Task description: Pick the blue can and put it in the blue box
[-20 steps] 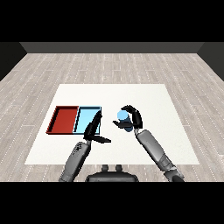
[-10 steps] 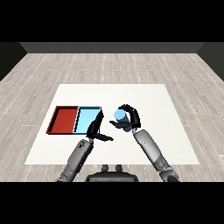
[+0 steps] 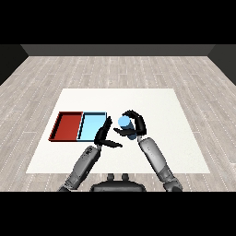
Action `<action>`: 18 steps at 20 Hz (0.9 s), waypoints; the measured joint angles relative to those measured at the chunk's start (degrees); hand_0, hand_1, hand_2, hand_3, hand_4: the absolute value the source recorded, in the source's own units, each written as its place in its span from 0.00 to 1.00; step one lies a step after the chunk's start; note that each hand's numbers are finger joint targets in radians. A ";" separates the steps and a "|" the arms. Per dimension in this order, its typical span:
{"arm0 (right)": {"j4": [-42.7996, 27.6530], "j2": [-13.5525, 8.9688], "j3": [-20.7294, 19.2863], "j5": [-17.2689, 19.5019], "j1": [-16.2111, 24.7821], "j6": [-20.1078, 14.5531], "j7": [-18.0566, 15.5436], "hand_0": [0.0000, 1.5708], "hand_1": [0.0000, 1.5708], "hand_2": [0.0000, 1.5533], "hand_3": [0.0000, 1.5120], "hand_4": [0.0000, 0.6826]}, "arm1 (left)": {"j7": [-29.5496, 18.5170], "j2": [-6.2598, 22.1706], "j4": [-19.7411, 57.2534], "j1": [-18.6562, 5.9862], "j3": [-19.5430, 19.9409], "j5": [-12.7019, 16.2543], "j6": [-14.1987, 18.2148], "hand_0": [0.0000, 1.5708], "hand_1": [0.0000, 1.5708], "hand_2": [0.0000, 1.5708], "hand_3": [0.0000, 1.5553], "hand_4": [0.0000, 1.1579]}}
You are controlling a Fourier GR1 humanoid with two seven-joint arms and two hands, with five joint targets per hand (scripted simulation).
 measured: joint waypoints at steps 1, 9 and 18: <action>-0.08 0.45 0.26 0.30 -0.20 -0.14 0.31 0.94 0.94 0.94 0.92 0.89 | -1.01 0.00 0.86 0.12 -0.65 0.49 0.16 0.00 0.00 0.00 0.00 0.00; -0.75 1.70 3.00 2.14 -0.89 -0.55 1.96 0.94 0.94 0.94 0.93 0.89 | -2.63 0.15 4.14 -1.96 -1.46 2.37 0.96 0.00 0.00 0.00 0.00 0.00; 3.05 2.06 4.93 -2.87 -2.98 -2.82 -1.09 0.92 0.92 0.94 0.91 0.89 | -3.47 0.02 5.43 -4.49 -3.72 4.72 2.96 0.00 0.00 0.00 0.00 0.00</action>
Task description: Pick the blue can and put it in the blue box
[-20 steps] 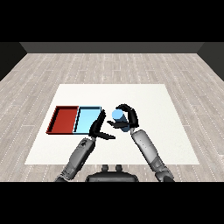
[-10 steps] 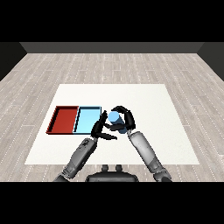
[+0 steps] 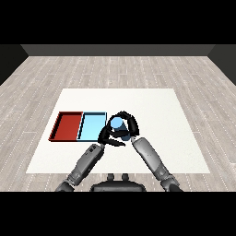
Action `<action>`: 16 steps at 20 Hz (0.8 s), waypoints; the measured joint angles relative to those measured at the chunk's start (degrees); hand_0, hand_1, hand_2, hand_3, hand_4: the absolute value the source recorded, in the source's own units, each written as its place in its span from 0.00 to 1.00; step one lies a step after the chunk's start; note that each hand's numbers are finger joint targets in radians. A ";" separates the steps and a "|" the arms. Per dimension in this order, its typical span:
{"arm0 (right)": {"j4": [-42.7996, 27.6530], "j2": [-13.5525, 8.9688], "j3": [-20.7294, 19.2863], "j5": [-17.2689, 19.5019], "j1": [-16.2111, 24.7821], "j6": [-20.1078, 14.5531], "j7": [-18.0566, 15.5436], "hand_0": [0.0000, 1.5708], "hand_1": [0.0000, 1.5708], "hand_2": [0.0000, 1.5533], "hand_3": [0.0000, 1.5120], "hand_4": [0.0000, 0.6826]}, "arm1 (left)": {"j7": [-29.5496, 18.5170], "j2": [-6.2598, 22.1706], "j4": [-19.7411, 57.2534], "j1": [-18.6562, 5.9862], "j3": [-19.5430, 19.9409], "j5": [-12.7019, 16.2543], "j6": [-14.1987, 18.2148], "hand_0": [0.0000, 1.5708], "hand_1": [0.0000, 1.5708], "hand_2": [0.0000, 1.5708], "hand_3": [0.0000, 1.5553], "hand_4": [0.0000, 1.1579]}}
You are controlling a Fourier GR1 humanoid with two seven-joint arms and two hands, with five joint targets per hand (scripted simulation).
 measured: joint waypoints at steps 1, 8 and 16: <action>0.28 0.01 0.26 -0.61 0.09 -0.28 -0.60 0.92 0.92 0.94 0.91 0.88 | 0.48 0.00 -1.16 0.83 0.08 -0.62 -0.20 0.00 0.00 0.00 0.00 0.00; 0.48 0.04 2.70 -5.56 -0.27 -3.28 -1.77 0.93 0.93 0.93 0.92 0.87 | -2.60 -0.02 1.76 -2.06 -2.84 3.43 1.13 0.00 0.00 0.00 0.00 0.00; 2.27 -0.47 5.89 -11.32 1.30 -4.68 -7.78 0.94 0.94 0.94 0.92 0.89 | -0.81 0.71 3.73 -4.75 -7.29 5.23 8.50 0.00 0.00 0.07 0.00 0.52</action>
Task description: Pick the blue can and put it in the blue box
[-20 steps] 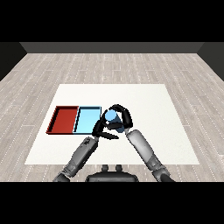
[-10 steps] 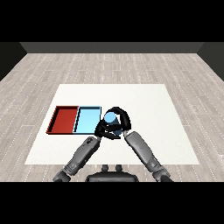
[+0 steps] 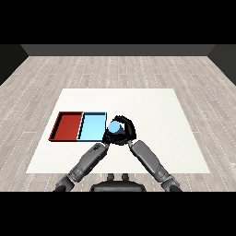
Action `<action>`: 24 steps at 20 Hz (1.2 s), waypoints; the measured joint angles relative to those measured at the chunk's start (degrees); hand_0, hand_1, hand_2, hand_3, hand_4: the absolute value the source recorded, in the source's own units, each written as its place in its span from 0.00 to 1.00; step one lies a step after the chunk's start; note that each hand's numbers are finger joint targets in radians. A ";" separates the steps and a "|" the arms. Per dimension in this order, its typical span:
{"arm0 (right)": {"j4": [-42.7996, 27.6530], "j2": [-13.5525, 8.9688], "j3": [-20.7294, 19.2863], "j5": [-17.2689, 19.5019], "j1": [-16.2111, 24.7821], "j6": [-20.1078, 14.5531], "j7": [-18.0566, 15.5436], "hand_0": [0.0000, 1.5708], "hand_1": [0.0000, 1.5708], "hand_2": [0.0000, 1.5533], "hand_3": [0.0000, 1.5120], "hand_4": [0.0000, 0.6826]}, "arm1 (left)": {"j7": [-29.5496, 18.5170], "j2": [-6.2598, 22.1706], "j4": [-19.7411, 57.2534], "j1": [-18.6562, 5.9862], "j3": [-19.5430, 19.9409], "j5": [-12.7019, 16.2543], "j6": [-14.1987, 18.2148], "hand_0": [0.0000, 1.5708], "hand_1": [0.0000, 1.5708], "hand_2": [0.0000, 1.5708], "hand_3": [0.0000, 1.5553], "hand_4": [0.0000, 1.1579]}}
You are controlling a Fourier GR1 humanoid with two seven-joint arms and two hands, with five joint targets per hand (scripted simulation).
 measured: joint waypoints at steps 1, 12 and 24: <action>0.84 0.05 -0.42 -1.03 -0.61 0.12 -0.78 0.94 0.94 0.94 0.92 0.89 | -0.82 -0.10 0.71 -0.10 -0.69 0.86 1.32 0.28 0.28 0.40 0.32 0.49; -1.58 0.24 1.13 -5.46 -0.88 -2.04 -1.41 0.90 0.90 0.93 0.92 0.88 | -10.67 -0.41 7.09 -2.75 -1.45 13.73 0.09 1.00 1.00 1.00 0.97 0.89; -4.19 0.10 -0.42 -1.54 0.70 3.63 3.89 0.00 0.00 0.00 0.00 0.00 | -18.66 -0.63 10.10 -4.12 -2.95 15.95 1.98 1.00 1.00 1.00 0.99 0.97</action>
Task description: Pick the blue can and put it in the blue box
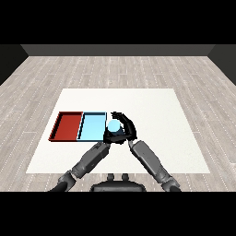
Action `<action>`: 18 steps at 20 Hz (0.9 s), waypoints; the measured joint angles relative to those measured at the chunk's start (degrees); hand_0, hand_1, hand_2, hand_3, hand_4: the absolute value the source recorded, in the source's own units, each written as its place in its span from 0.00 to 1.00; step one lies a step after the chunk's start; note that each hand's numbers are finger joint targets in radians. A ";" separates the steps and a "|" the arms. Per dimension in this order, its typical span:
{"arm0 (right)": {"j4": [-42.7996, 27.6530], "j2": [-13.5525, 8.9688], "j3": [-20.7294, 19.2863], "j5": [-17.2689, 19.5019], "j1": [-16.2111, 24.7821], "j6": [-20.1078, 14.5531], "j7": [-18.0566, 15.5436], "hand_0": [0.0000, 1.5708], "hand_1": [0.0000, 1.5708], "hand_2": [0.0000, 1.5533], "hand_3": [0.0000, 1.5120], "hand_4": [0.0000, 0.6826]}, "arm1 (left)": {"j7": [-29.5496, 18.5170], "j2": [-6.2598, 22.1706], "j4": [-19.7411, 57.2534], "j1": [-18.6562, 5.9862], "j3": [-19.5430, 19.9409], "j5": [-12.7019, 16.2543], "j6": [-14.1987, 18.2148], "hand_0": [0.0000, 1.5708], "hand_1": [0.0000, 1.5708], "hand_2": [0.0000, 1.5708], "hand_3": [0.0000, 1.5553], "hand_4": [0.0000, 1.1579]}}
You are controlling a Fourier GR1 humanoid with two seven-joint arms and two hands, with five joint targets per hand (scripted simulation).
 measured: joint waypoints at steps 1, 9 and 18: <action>0.03 0.00 0.80 0.08 0.10 -0.56 -0.31 0.00 0.00 0.00 0.00 0.00 | 0.57 0.16 -0.45 -0.09 0.20 -0.55 0.11 1.00 1.00 1.00 0.98 0.98; -2.32 -0.06 -4.21 1.11 2.34 2.47 -0.39 0.00 0.00 0.00 0.00 0.00 | -0.34 -0.02 0.86 -0.32 0.53 -0.83 1.99 1.00 1.00 1.00 0.98 0.99; -10.80 -1.89 -11.44 -4.66 11.40 6.76 -5.93 0.00 0.00 0.00 0.00 0.00 | 1.38 2.58 0.90 -0.82 4.84 -4.62 2.84 1.00 1.00 1.00 0.99 0.99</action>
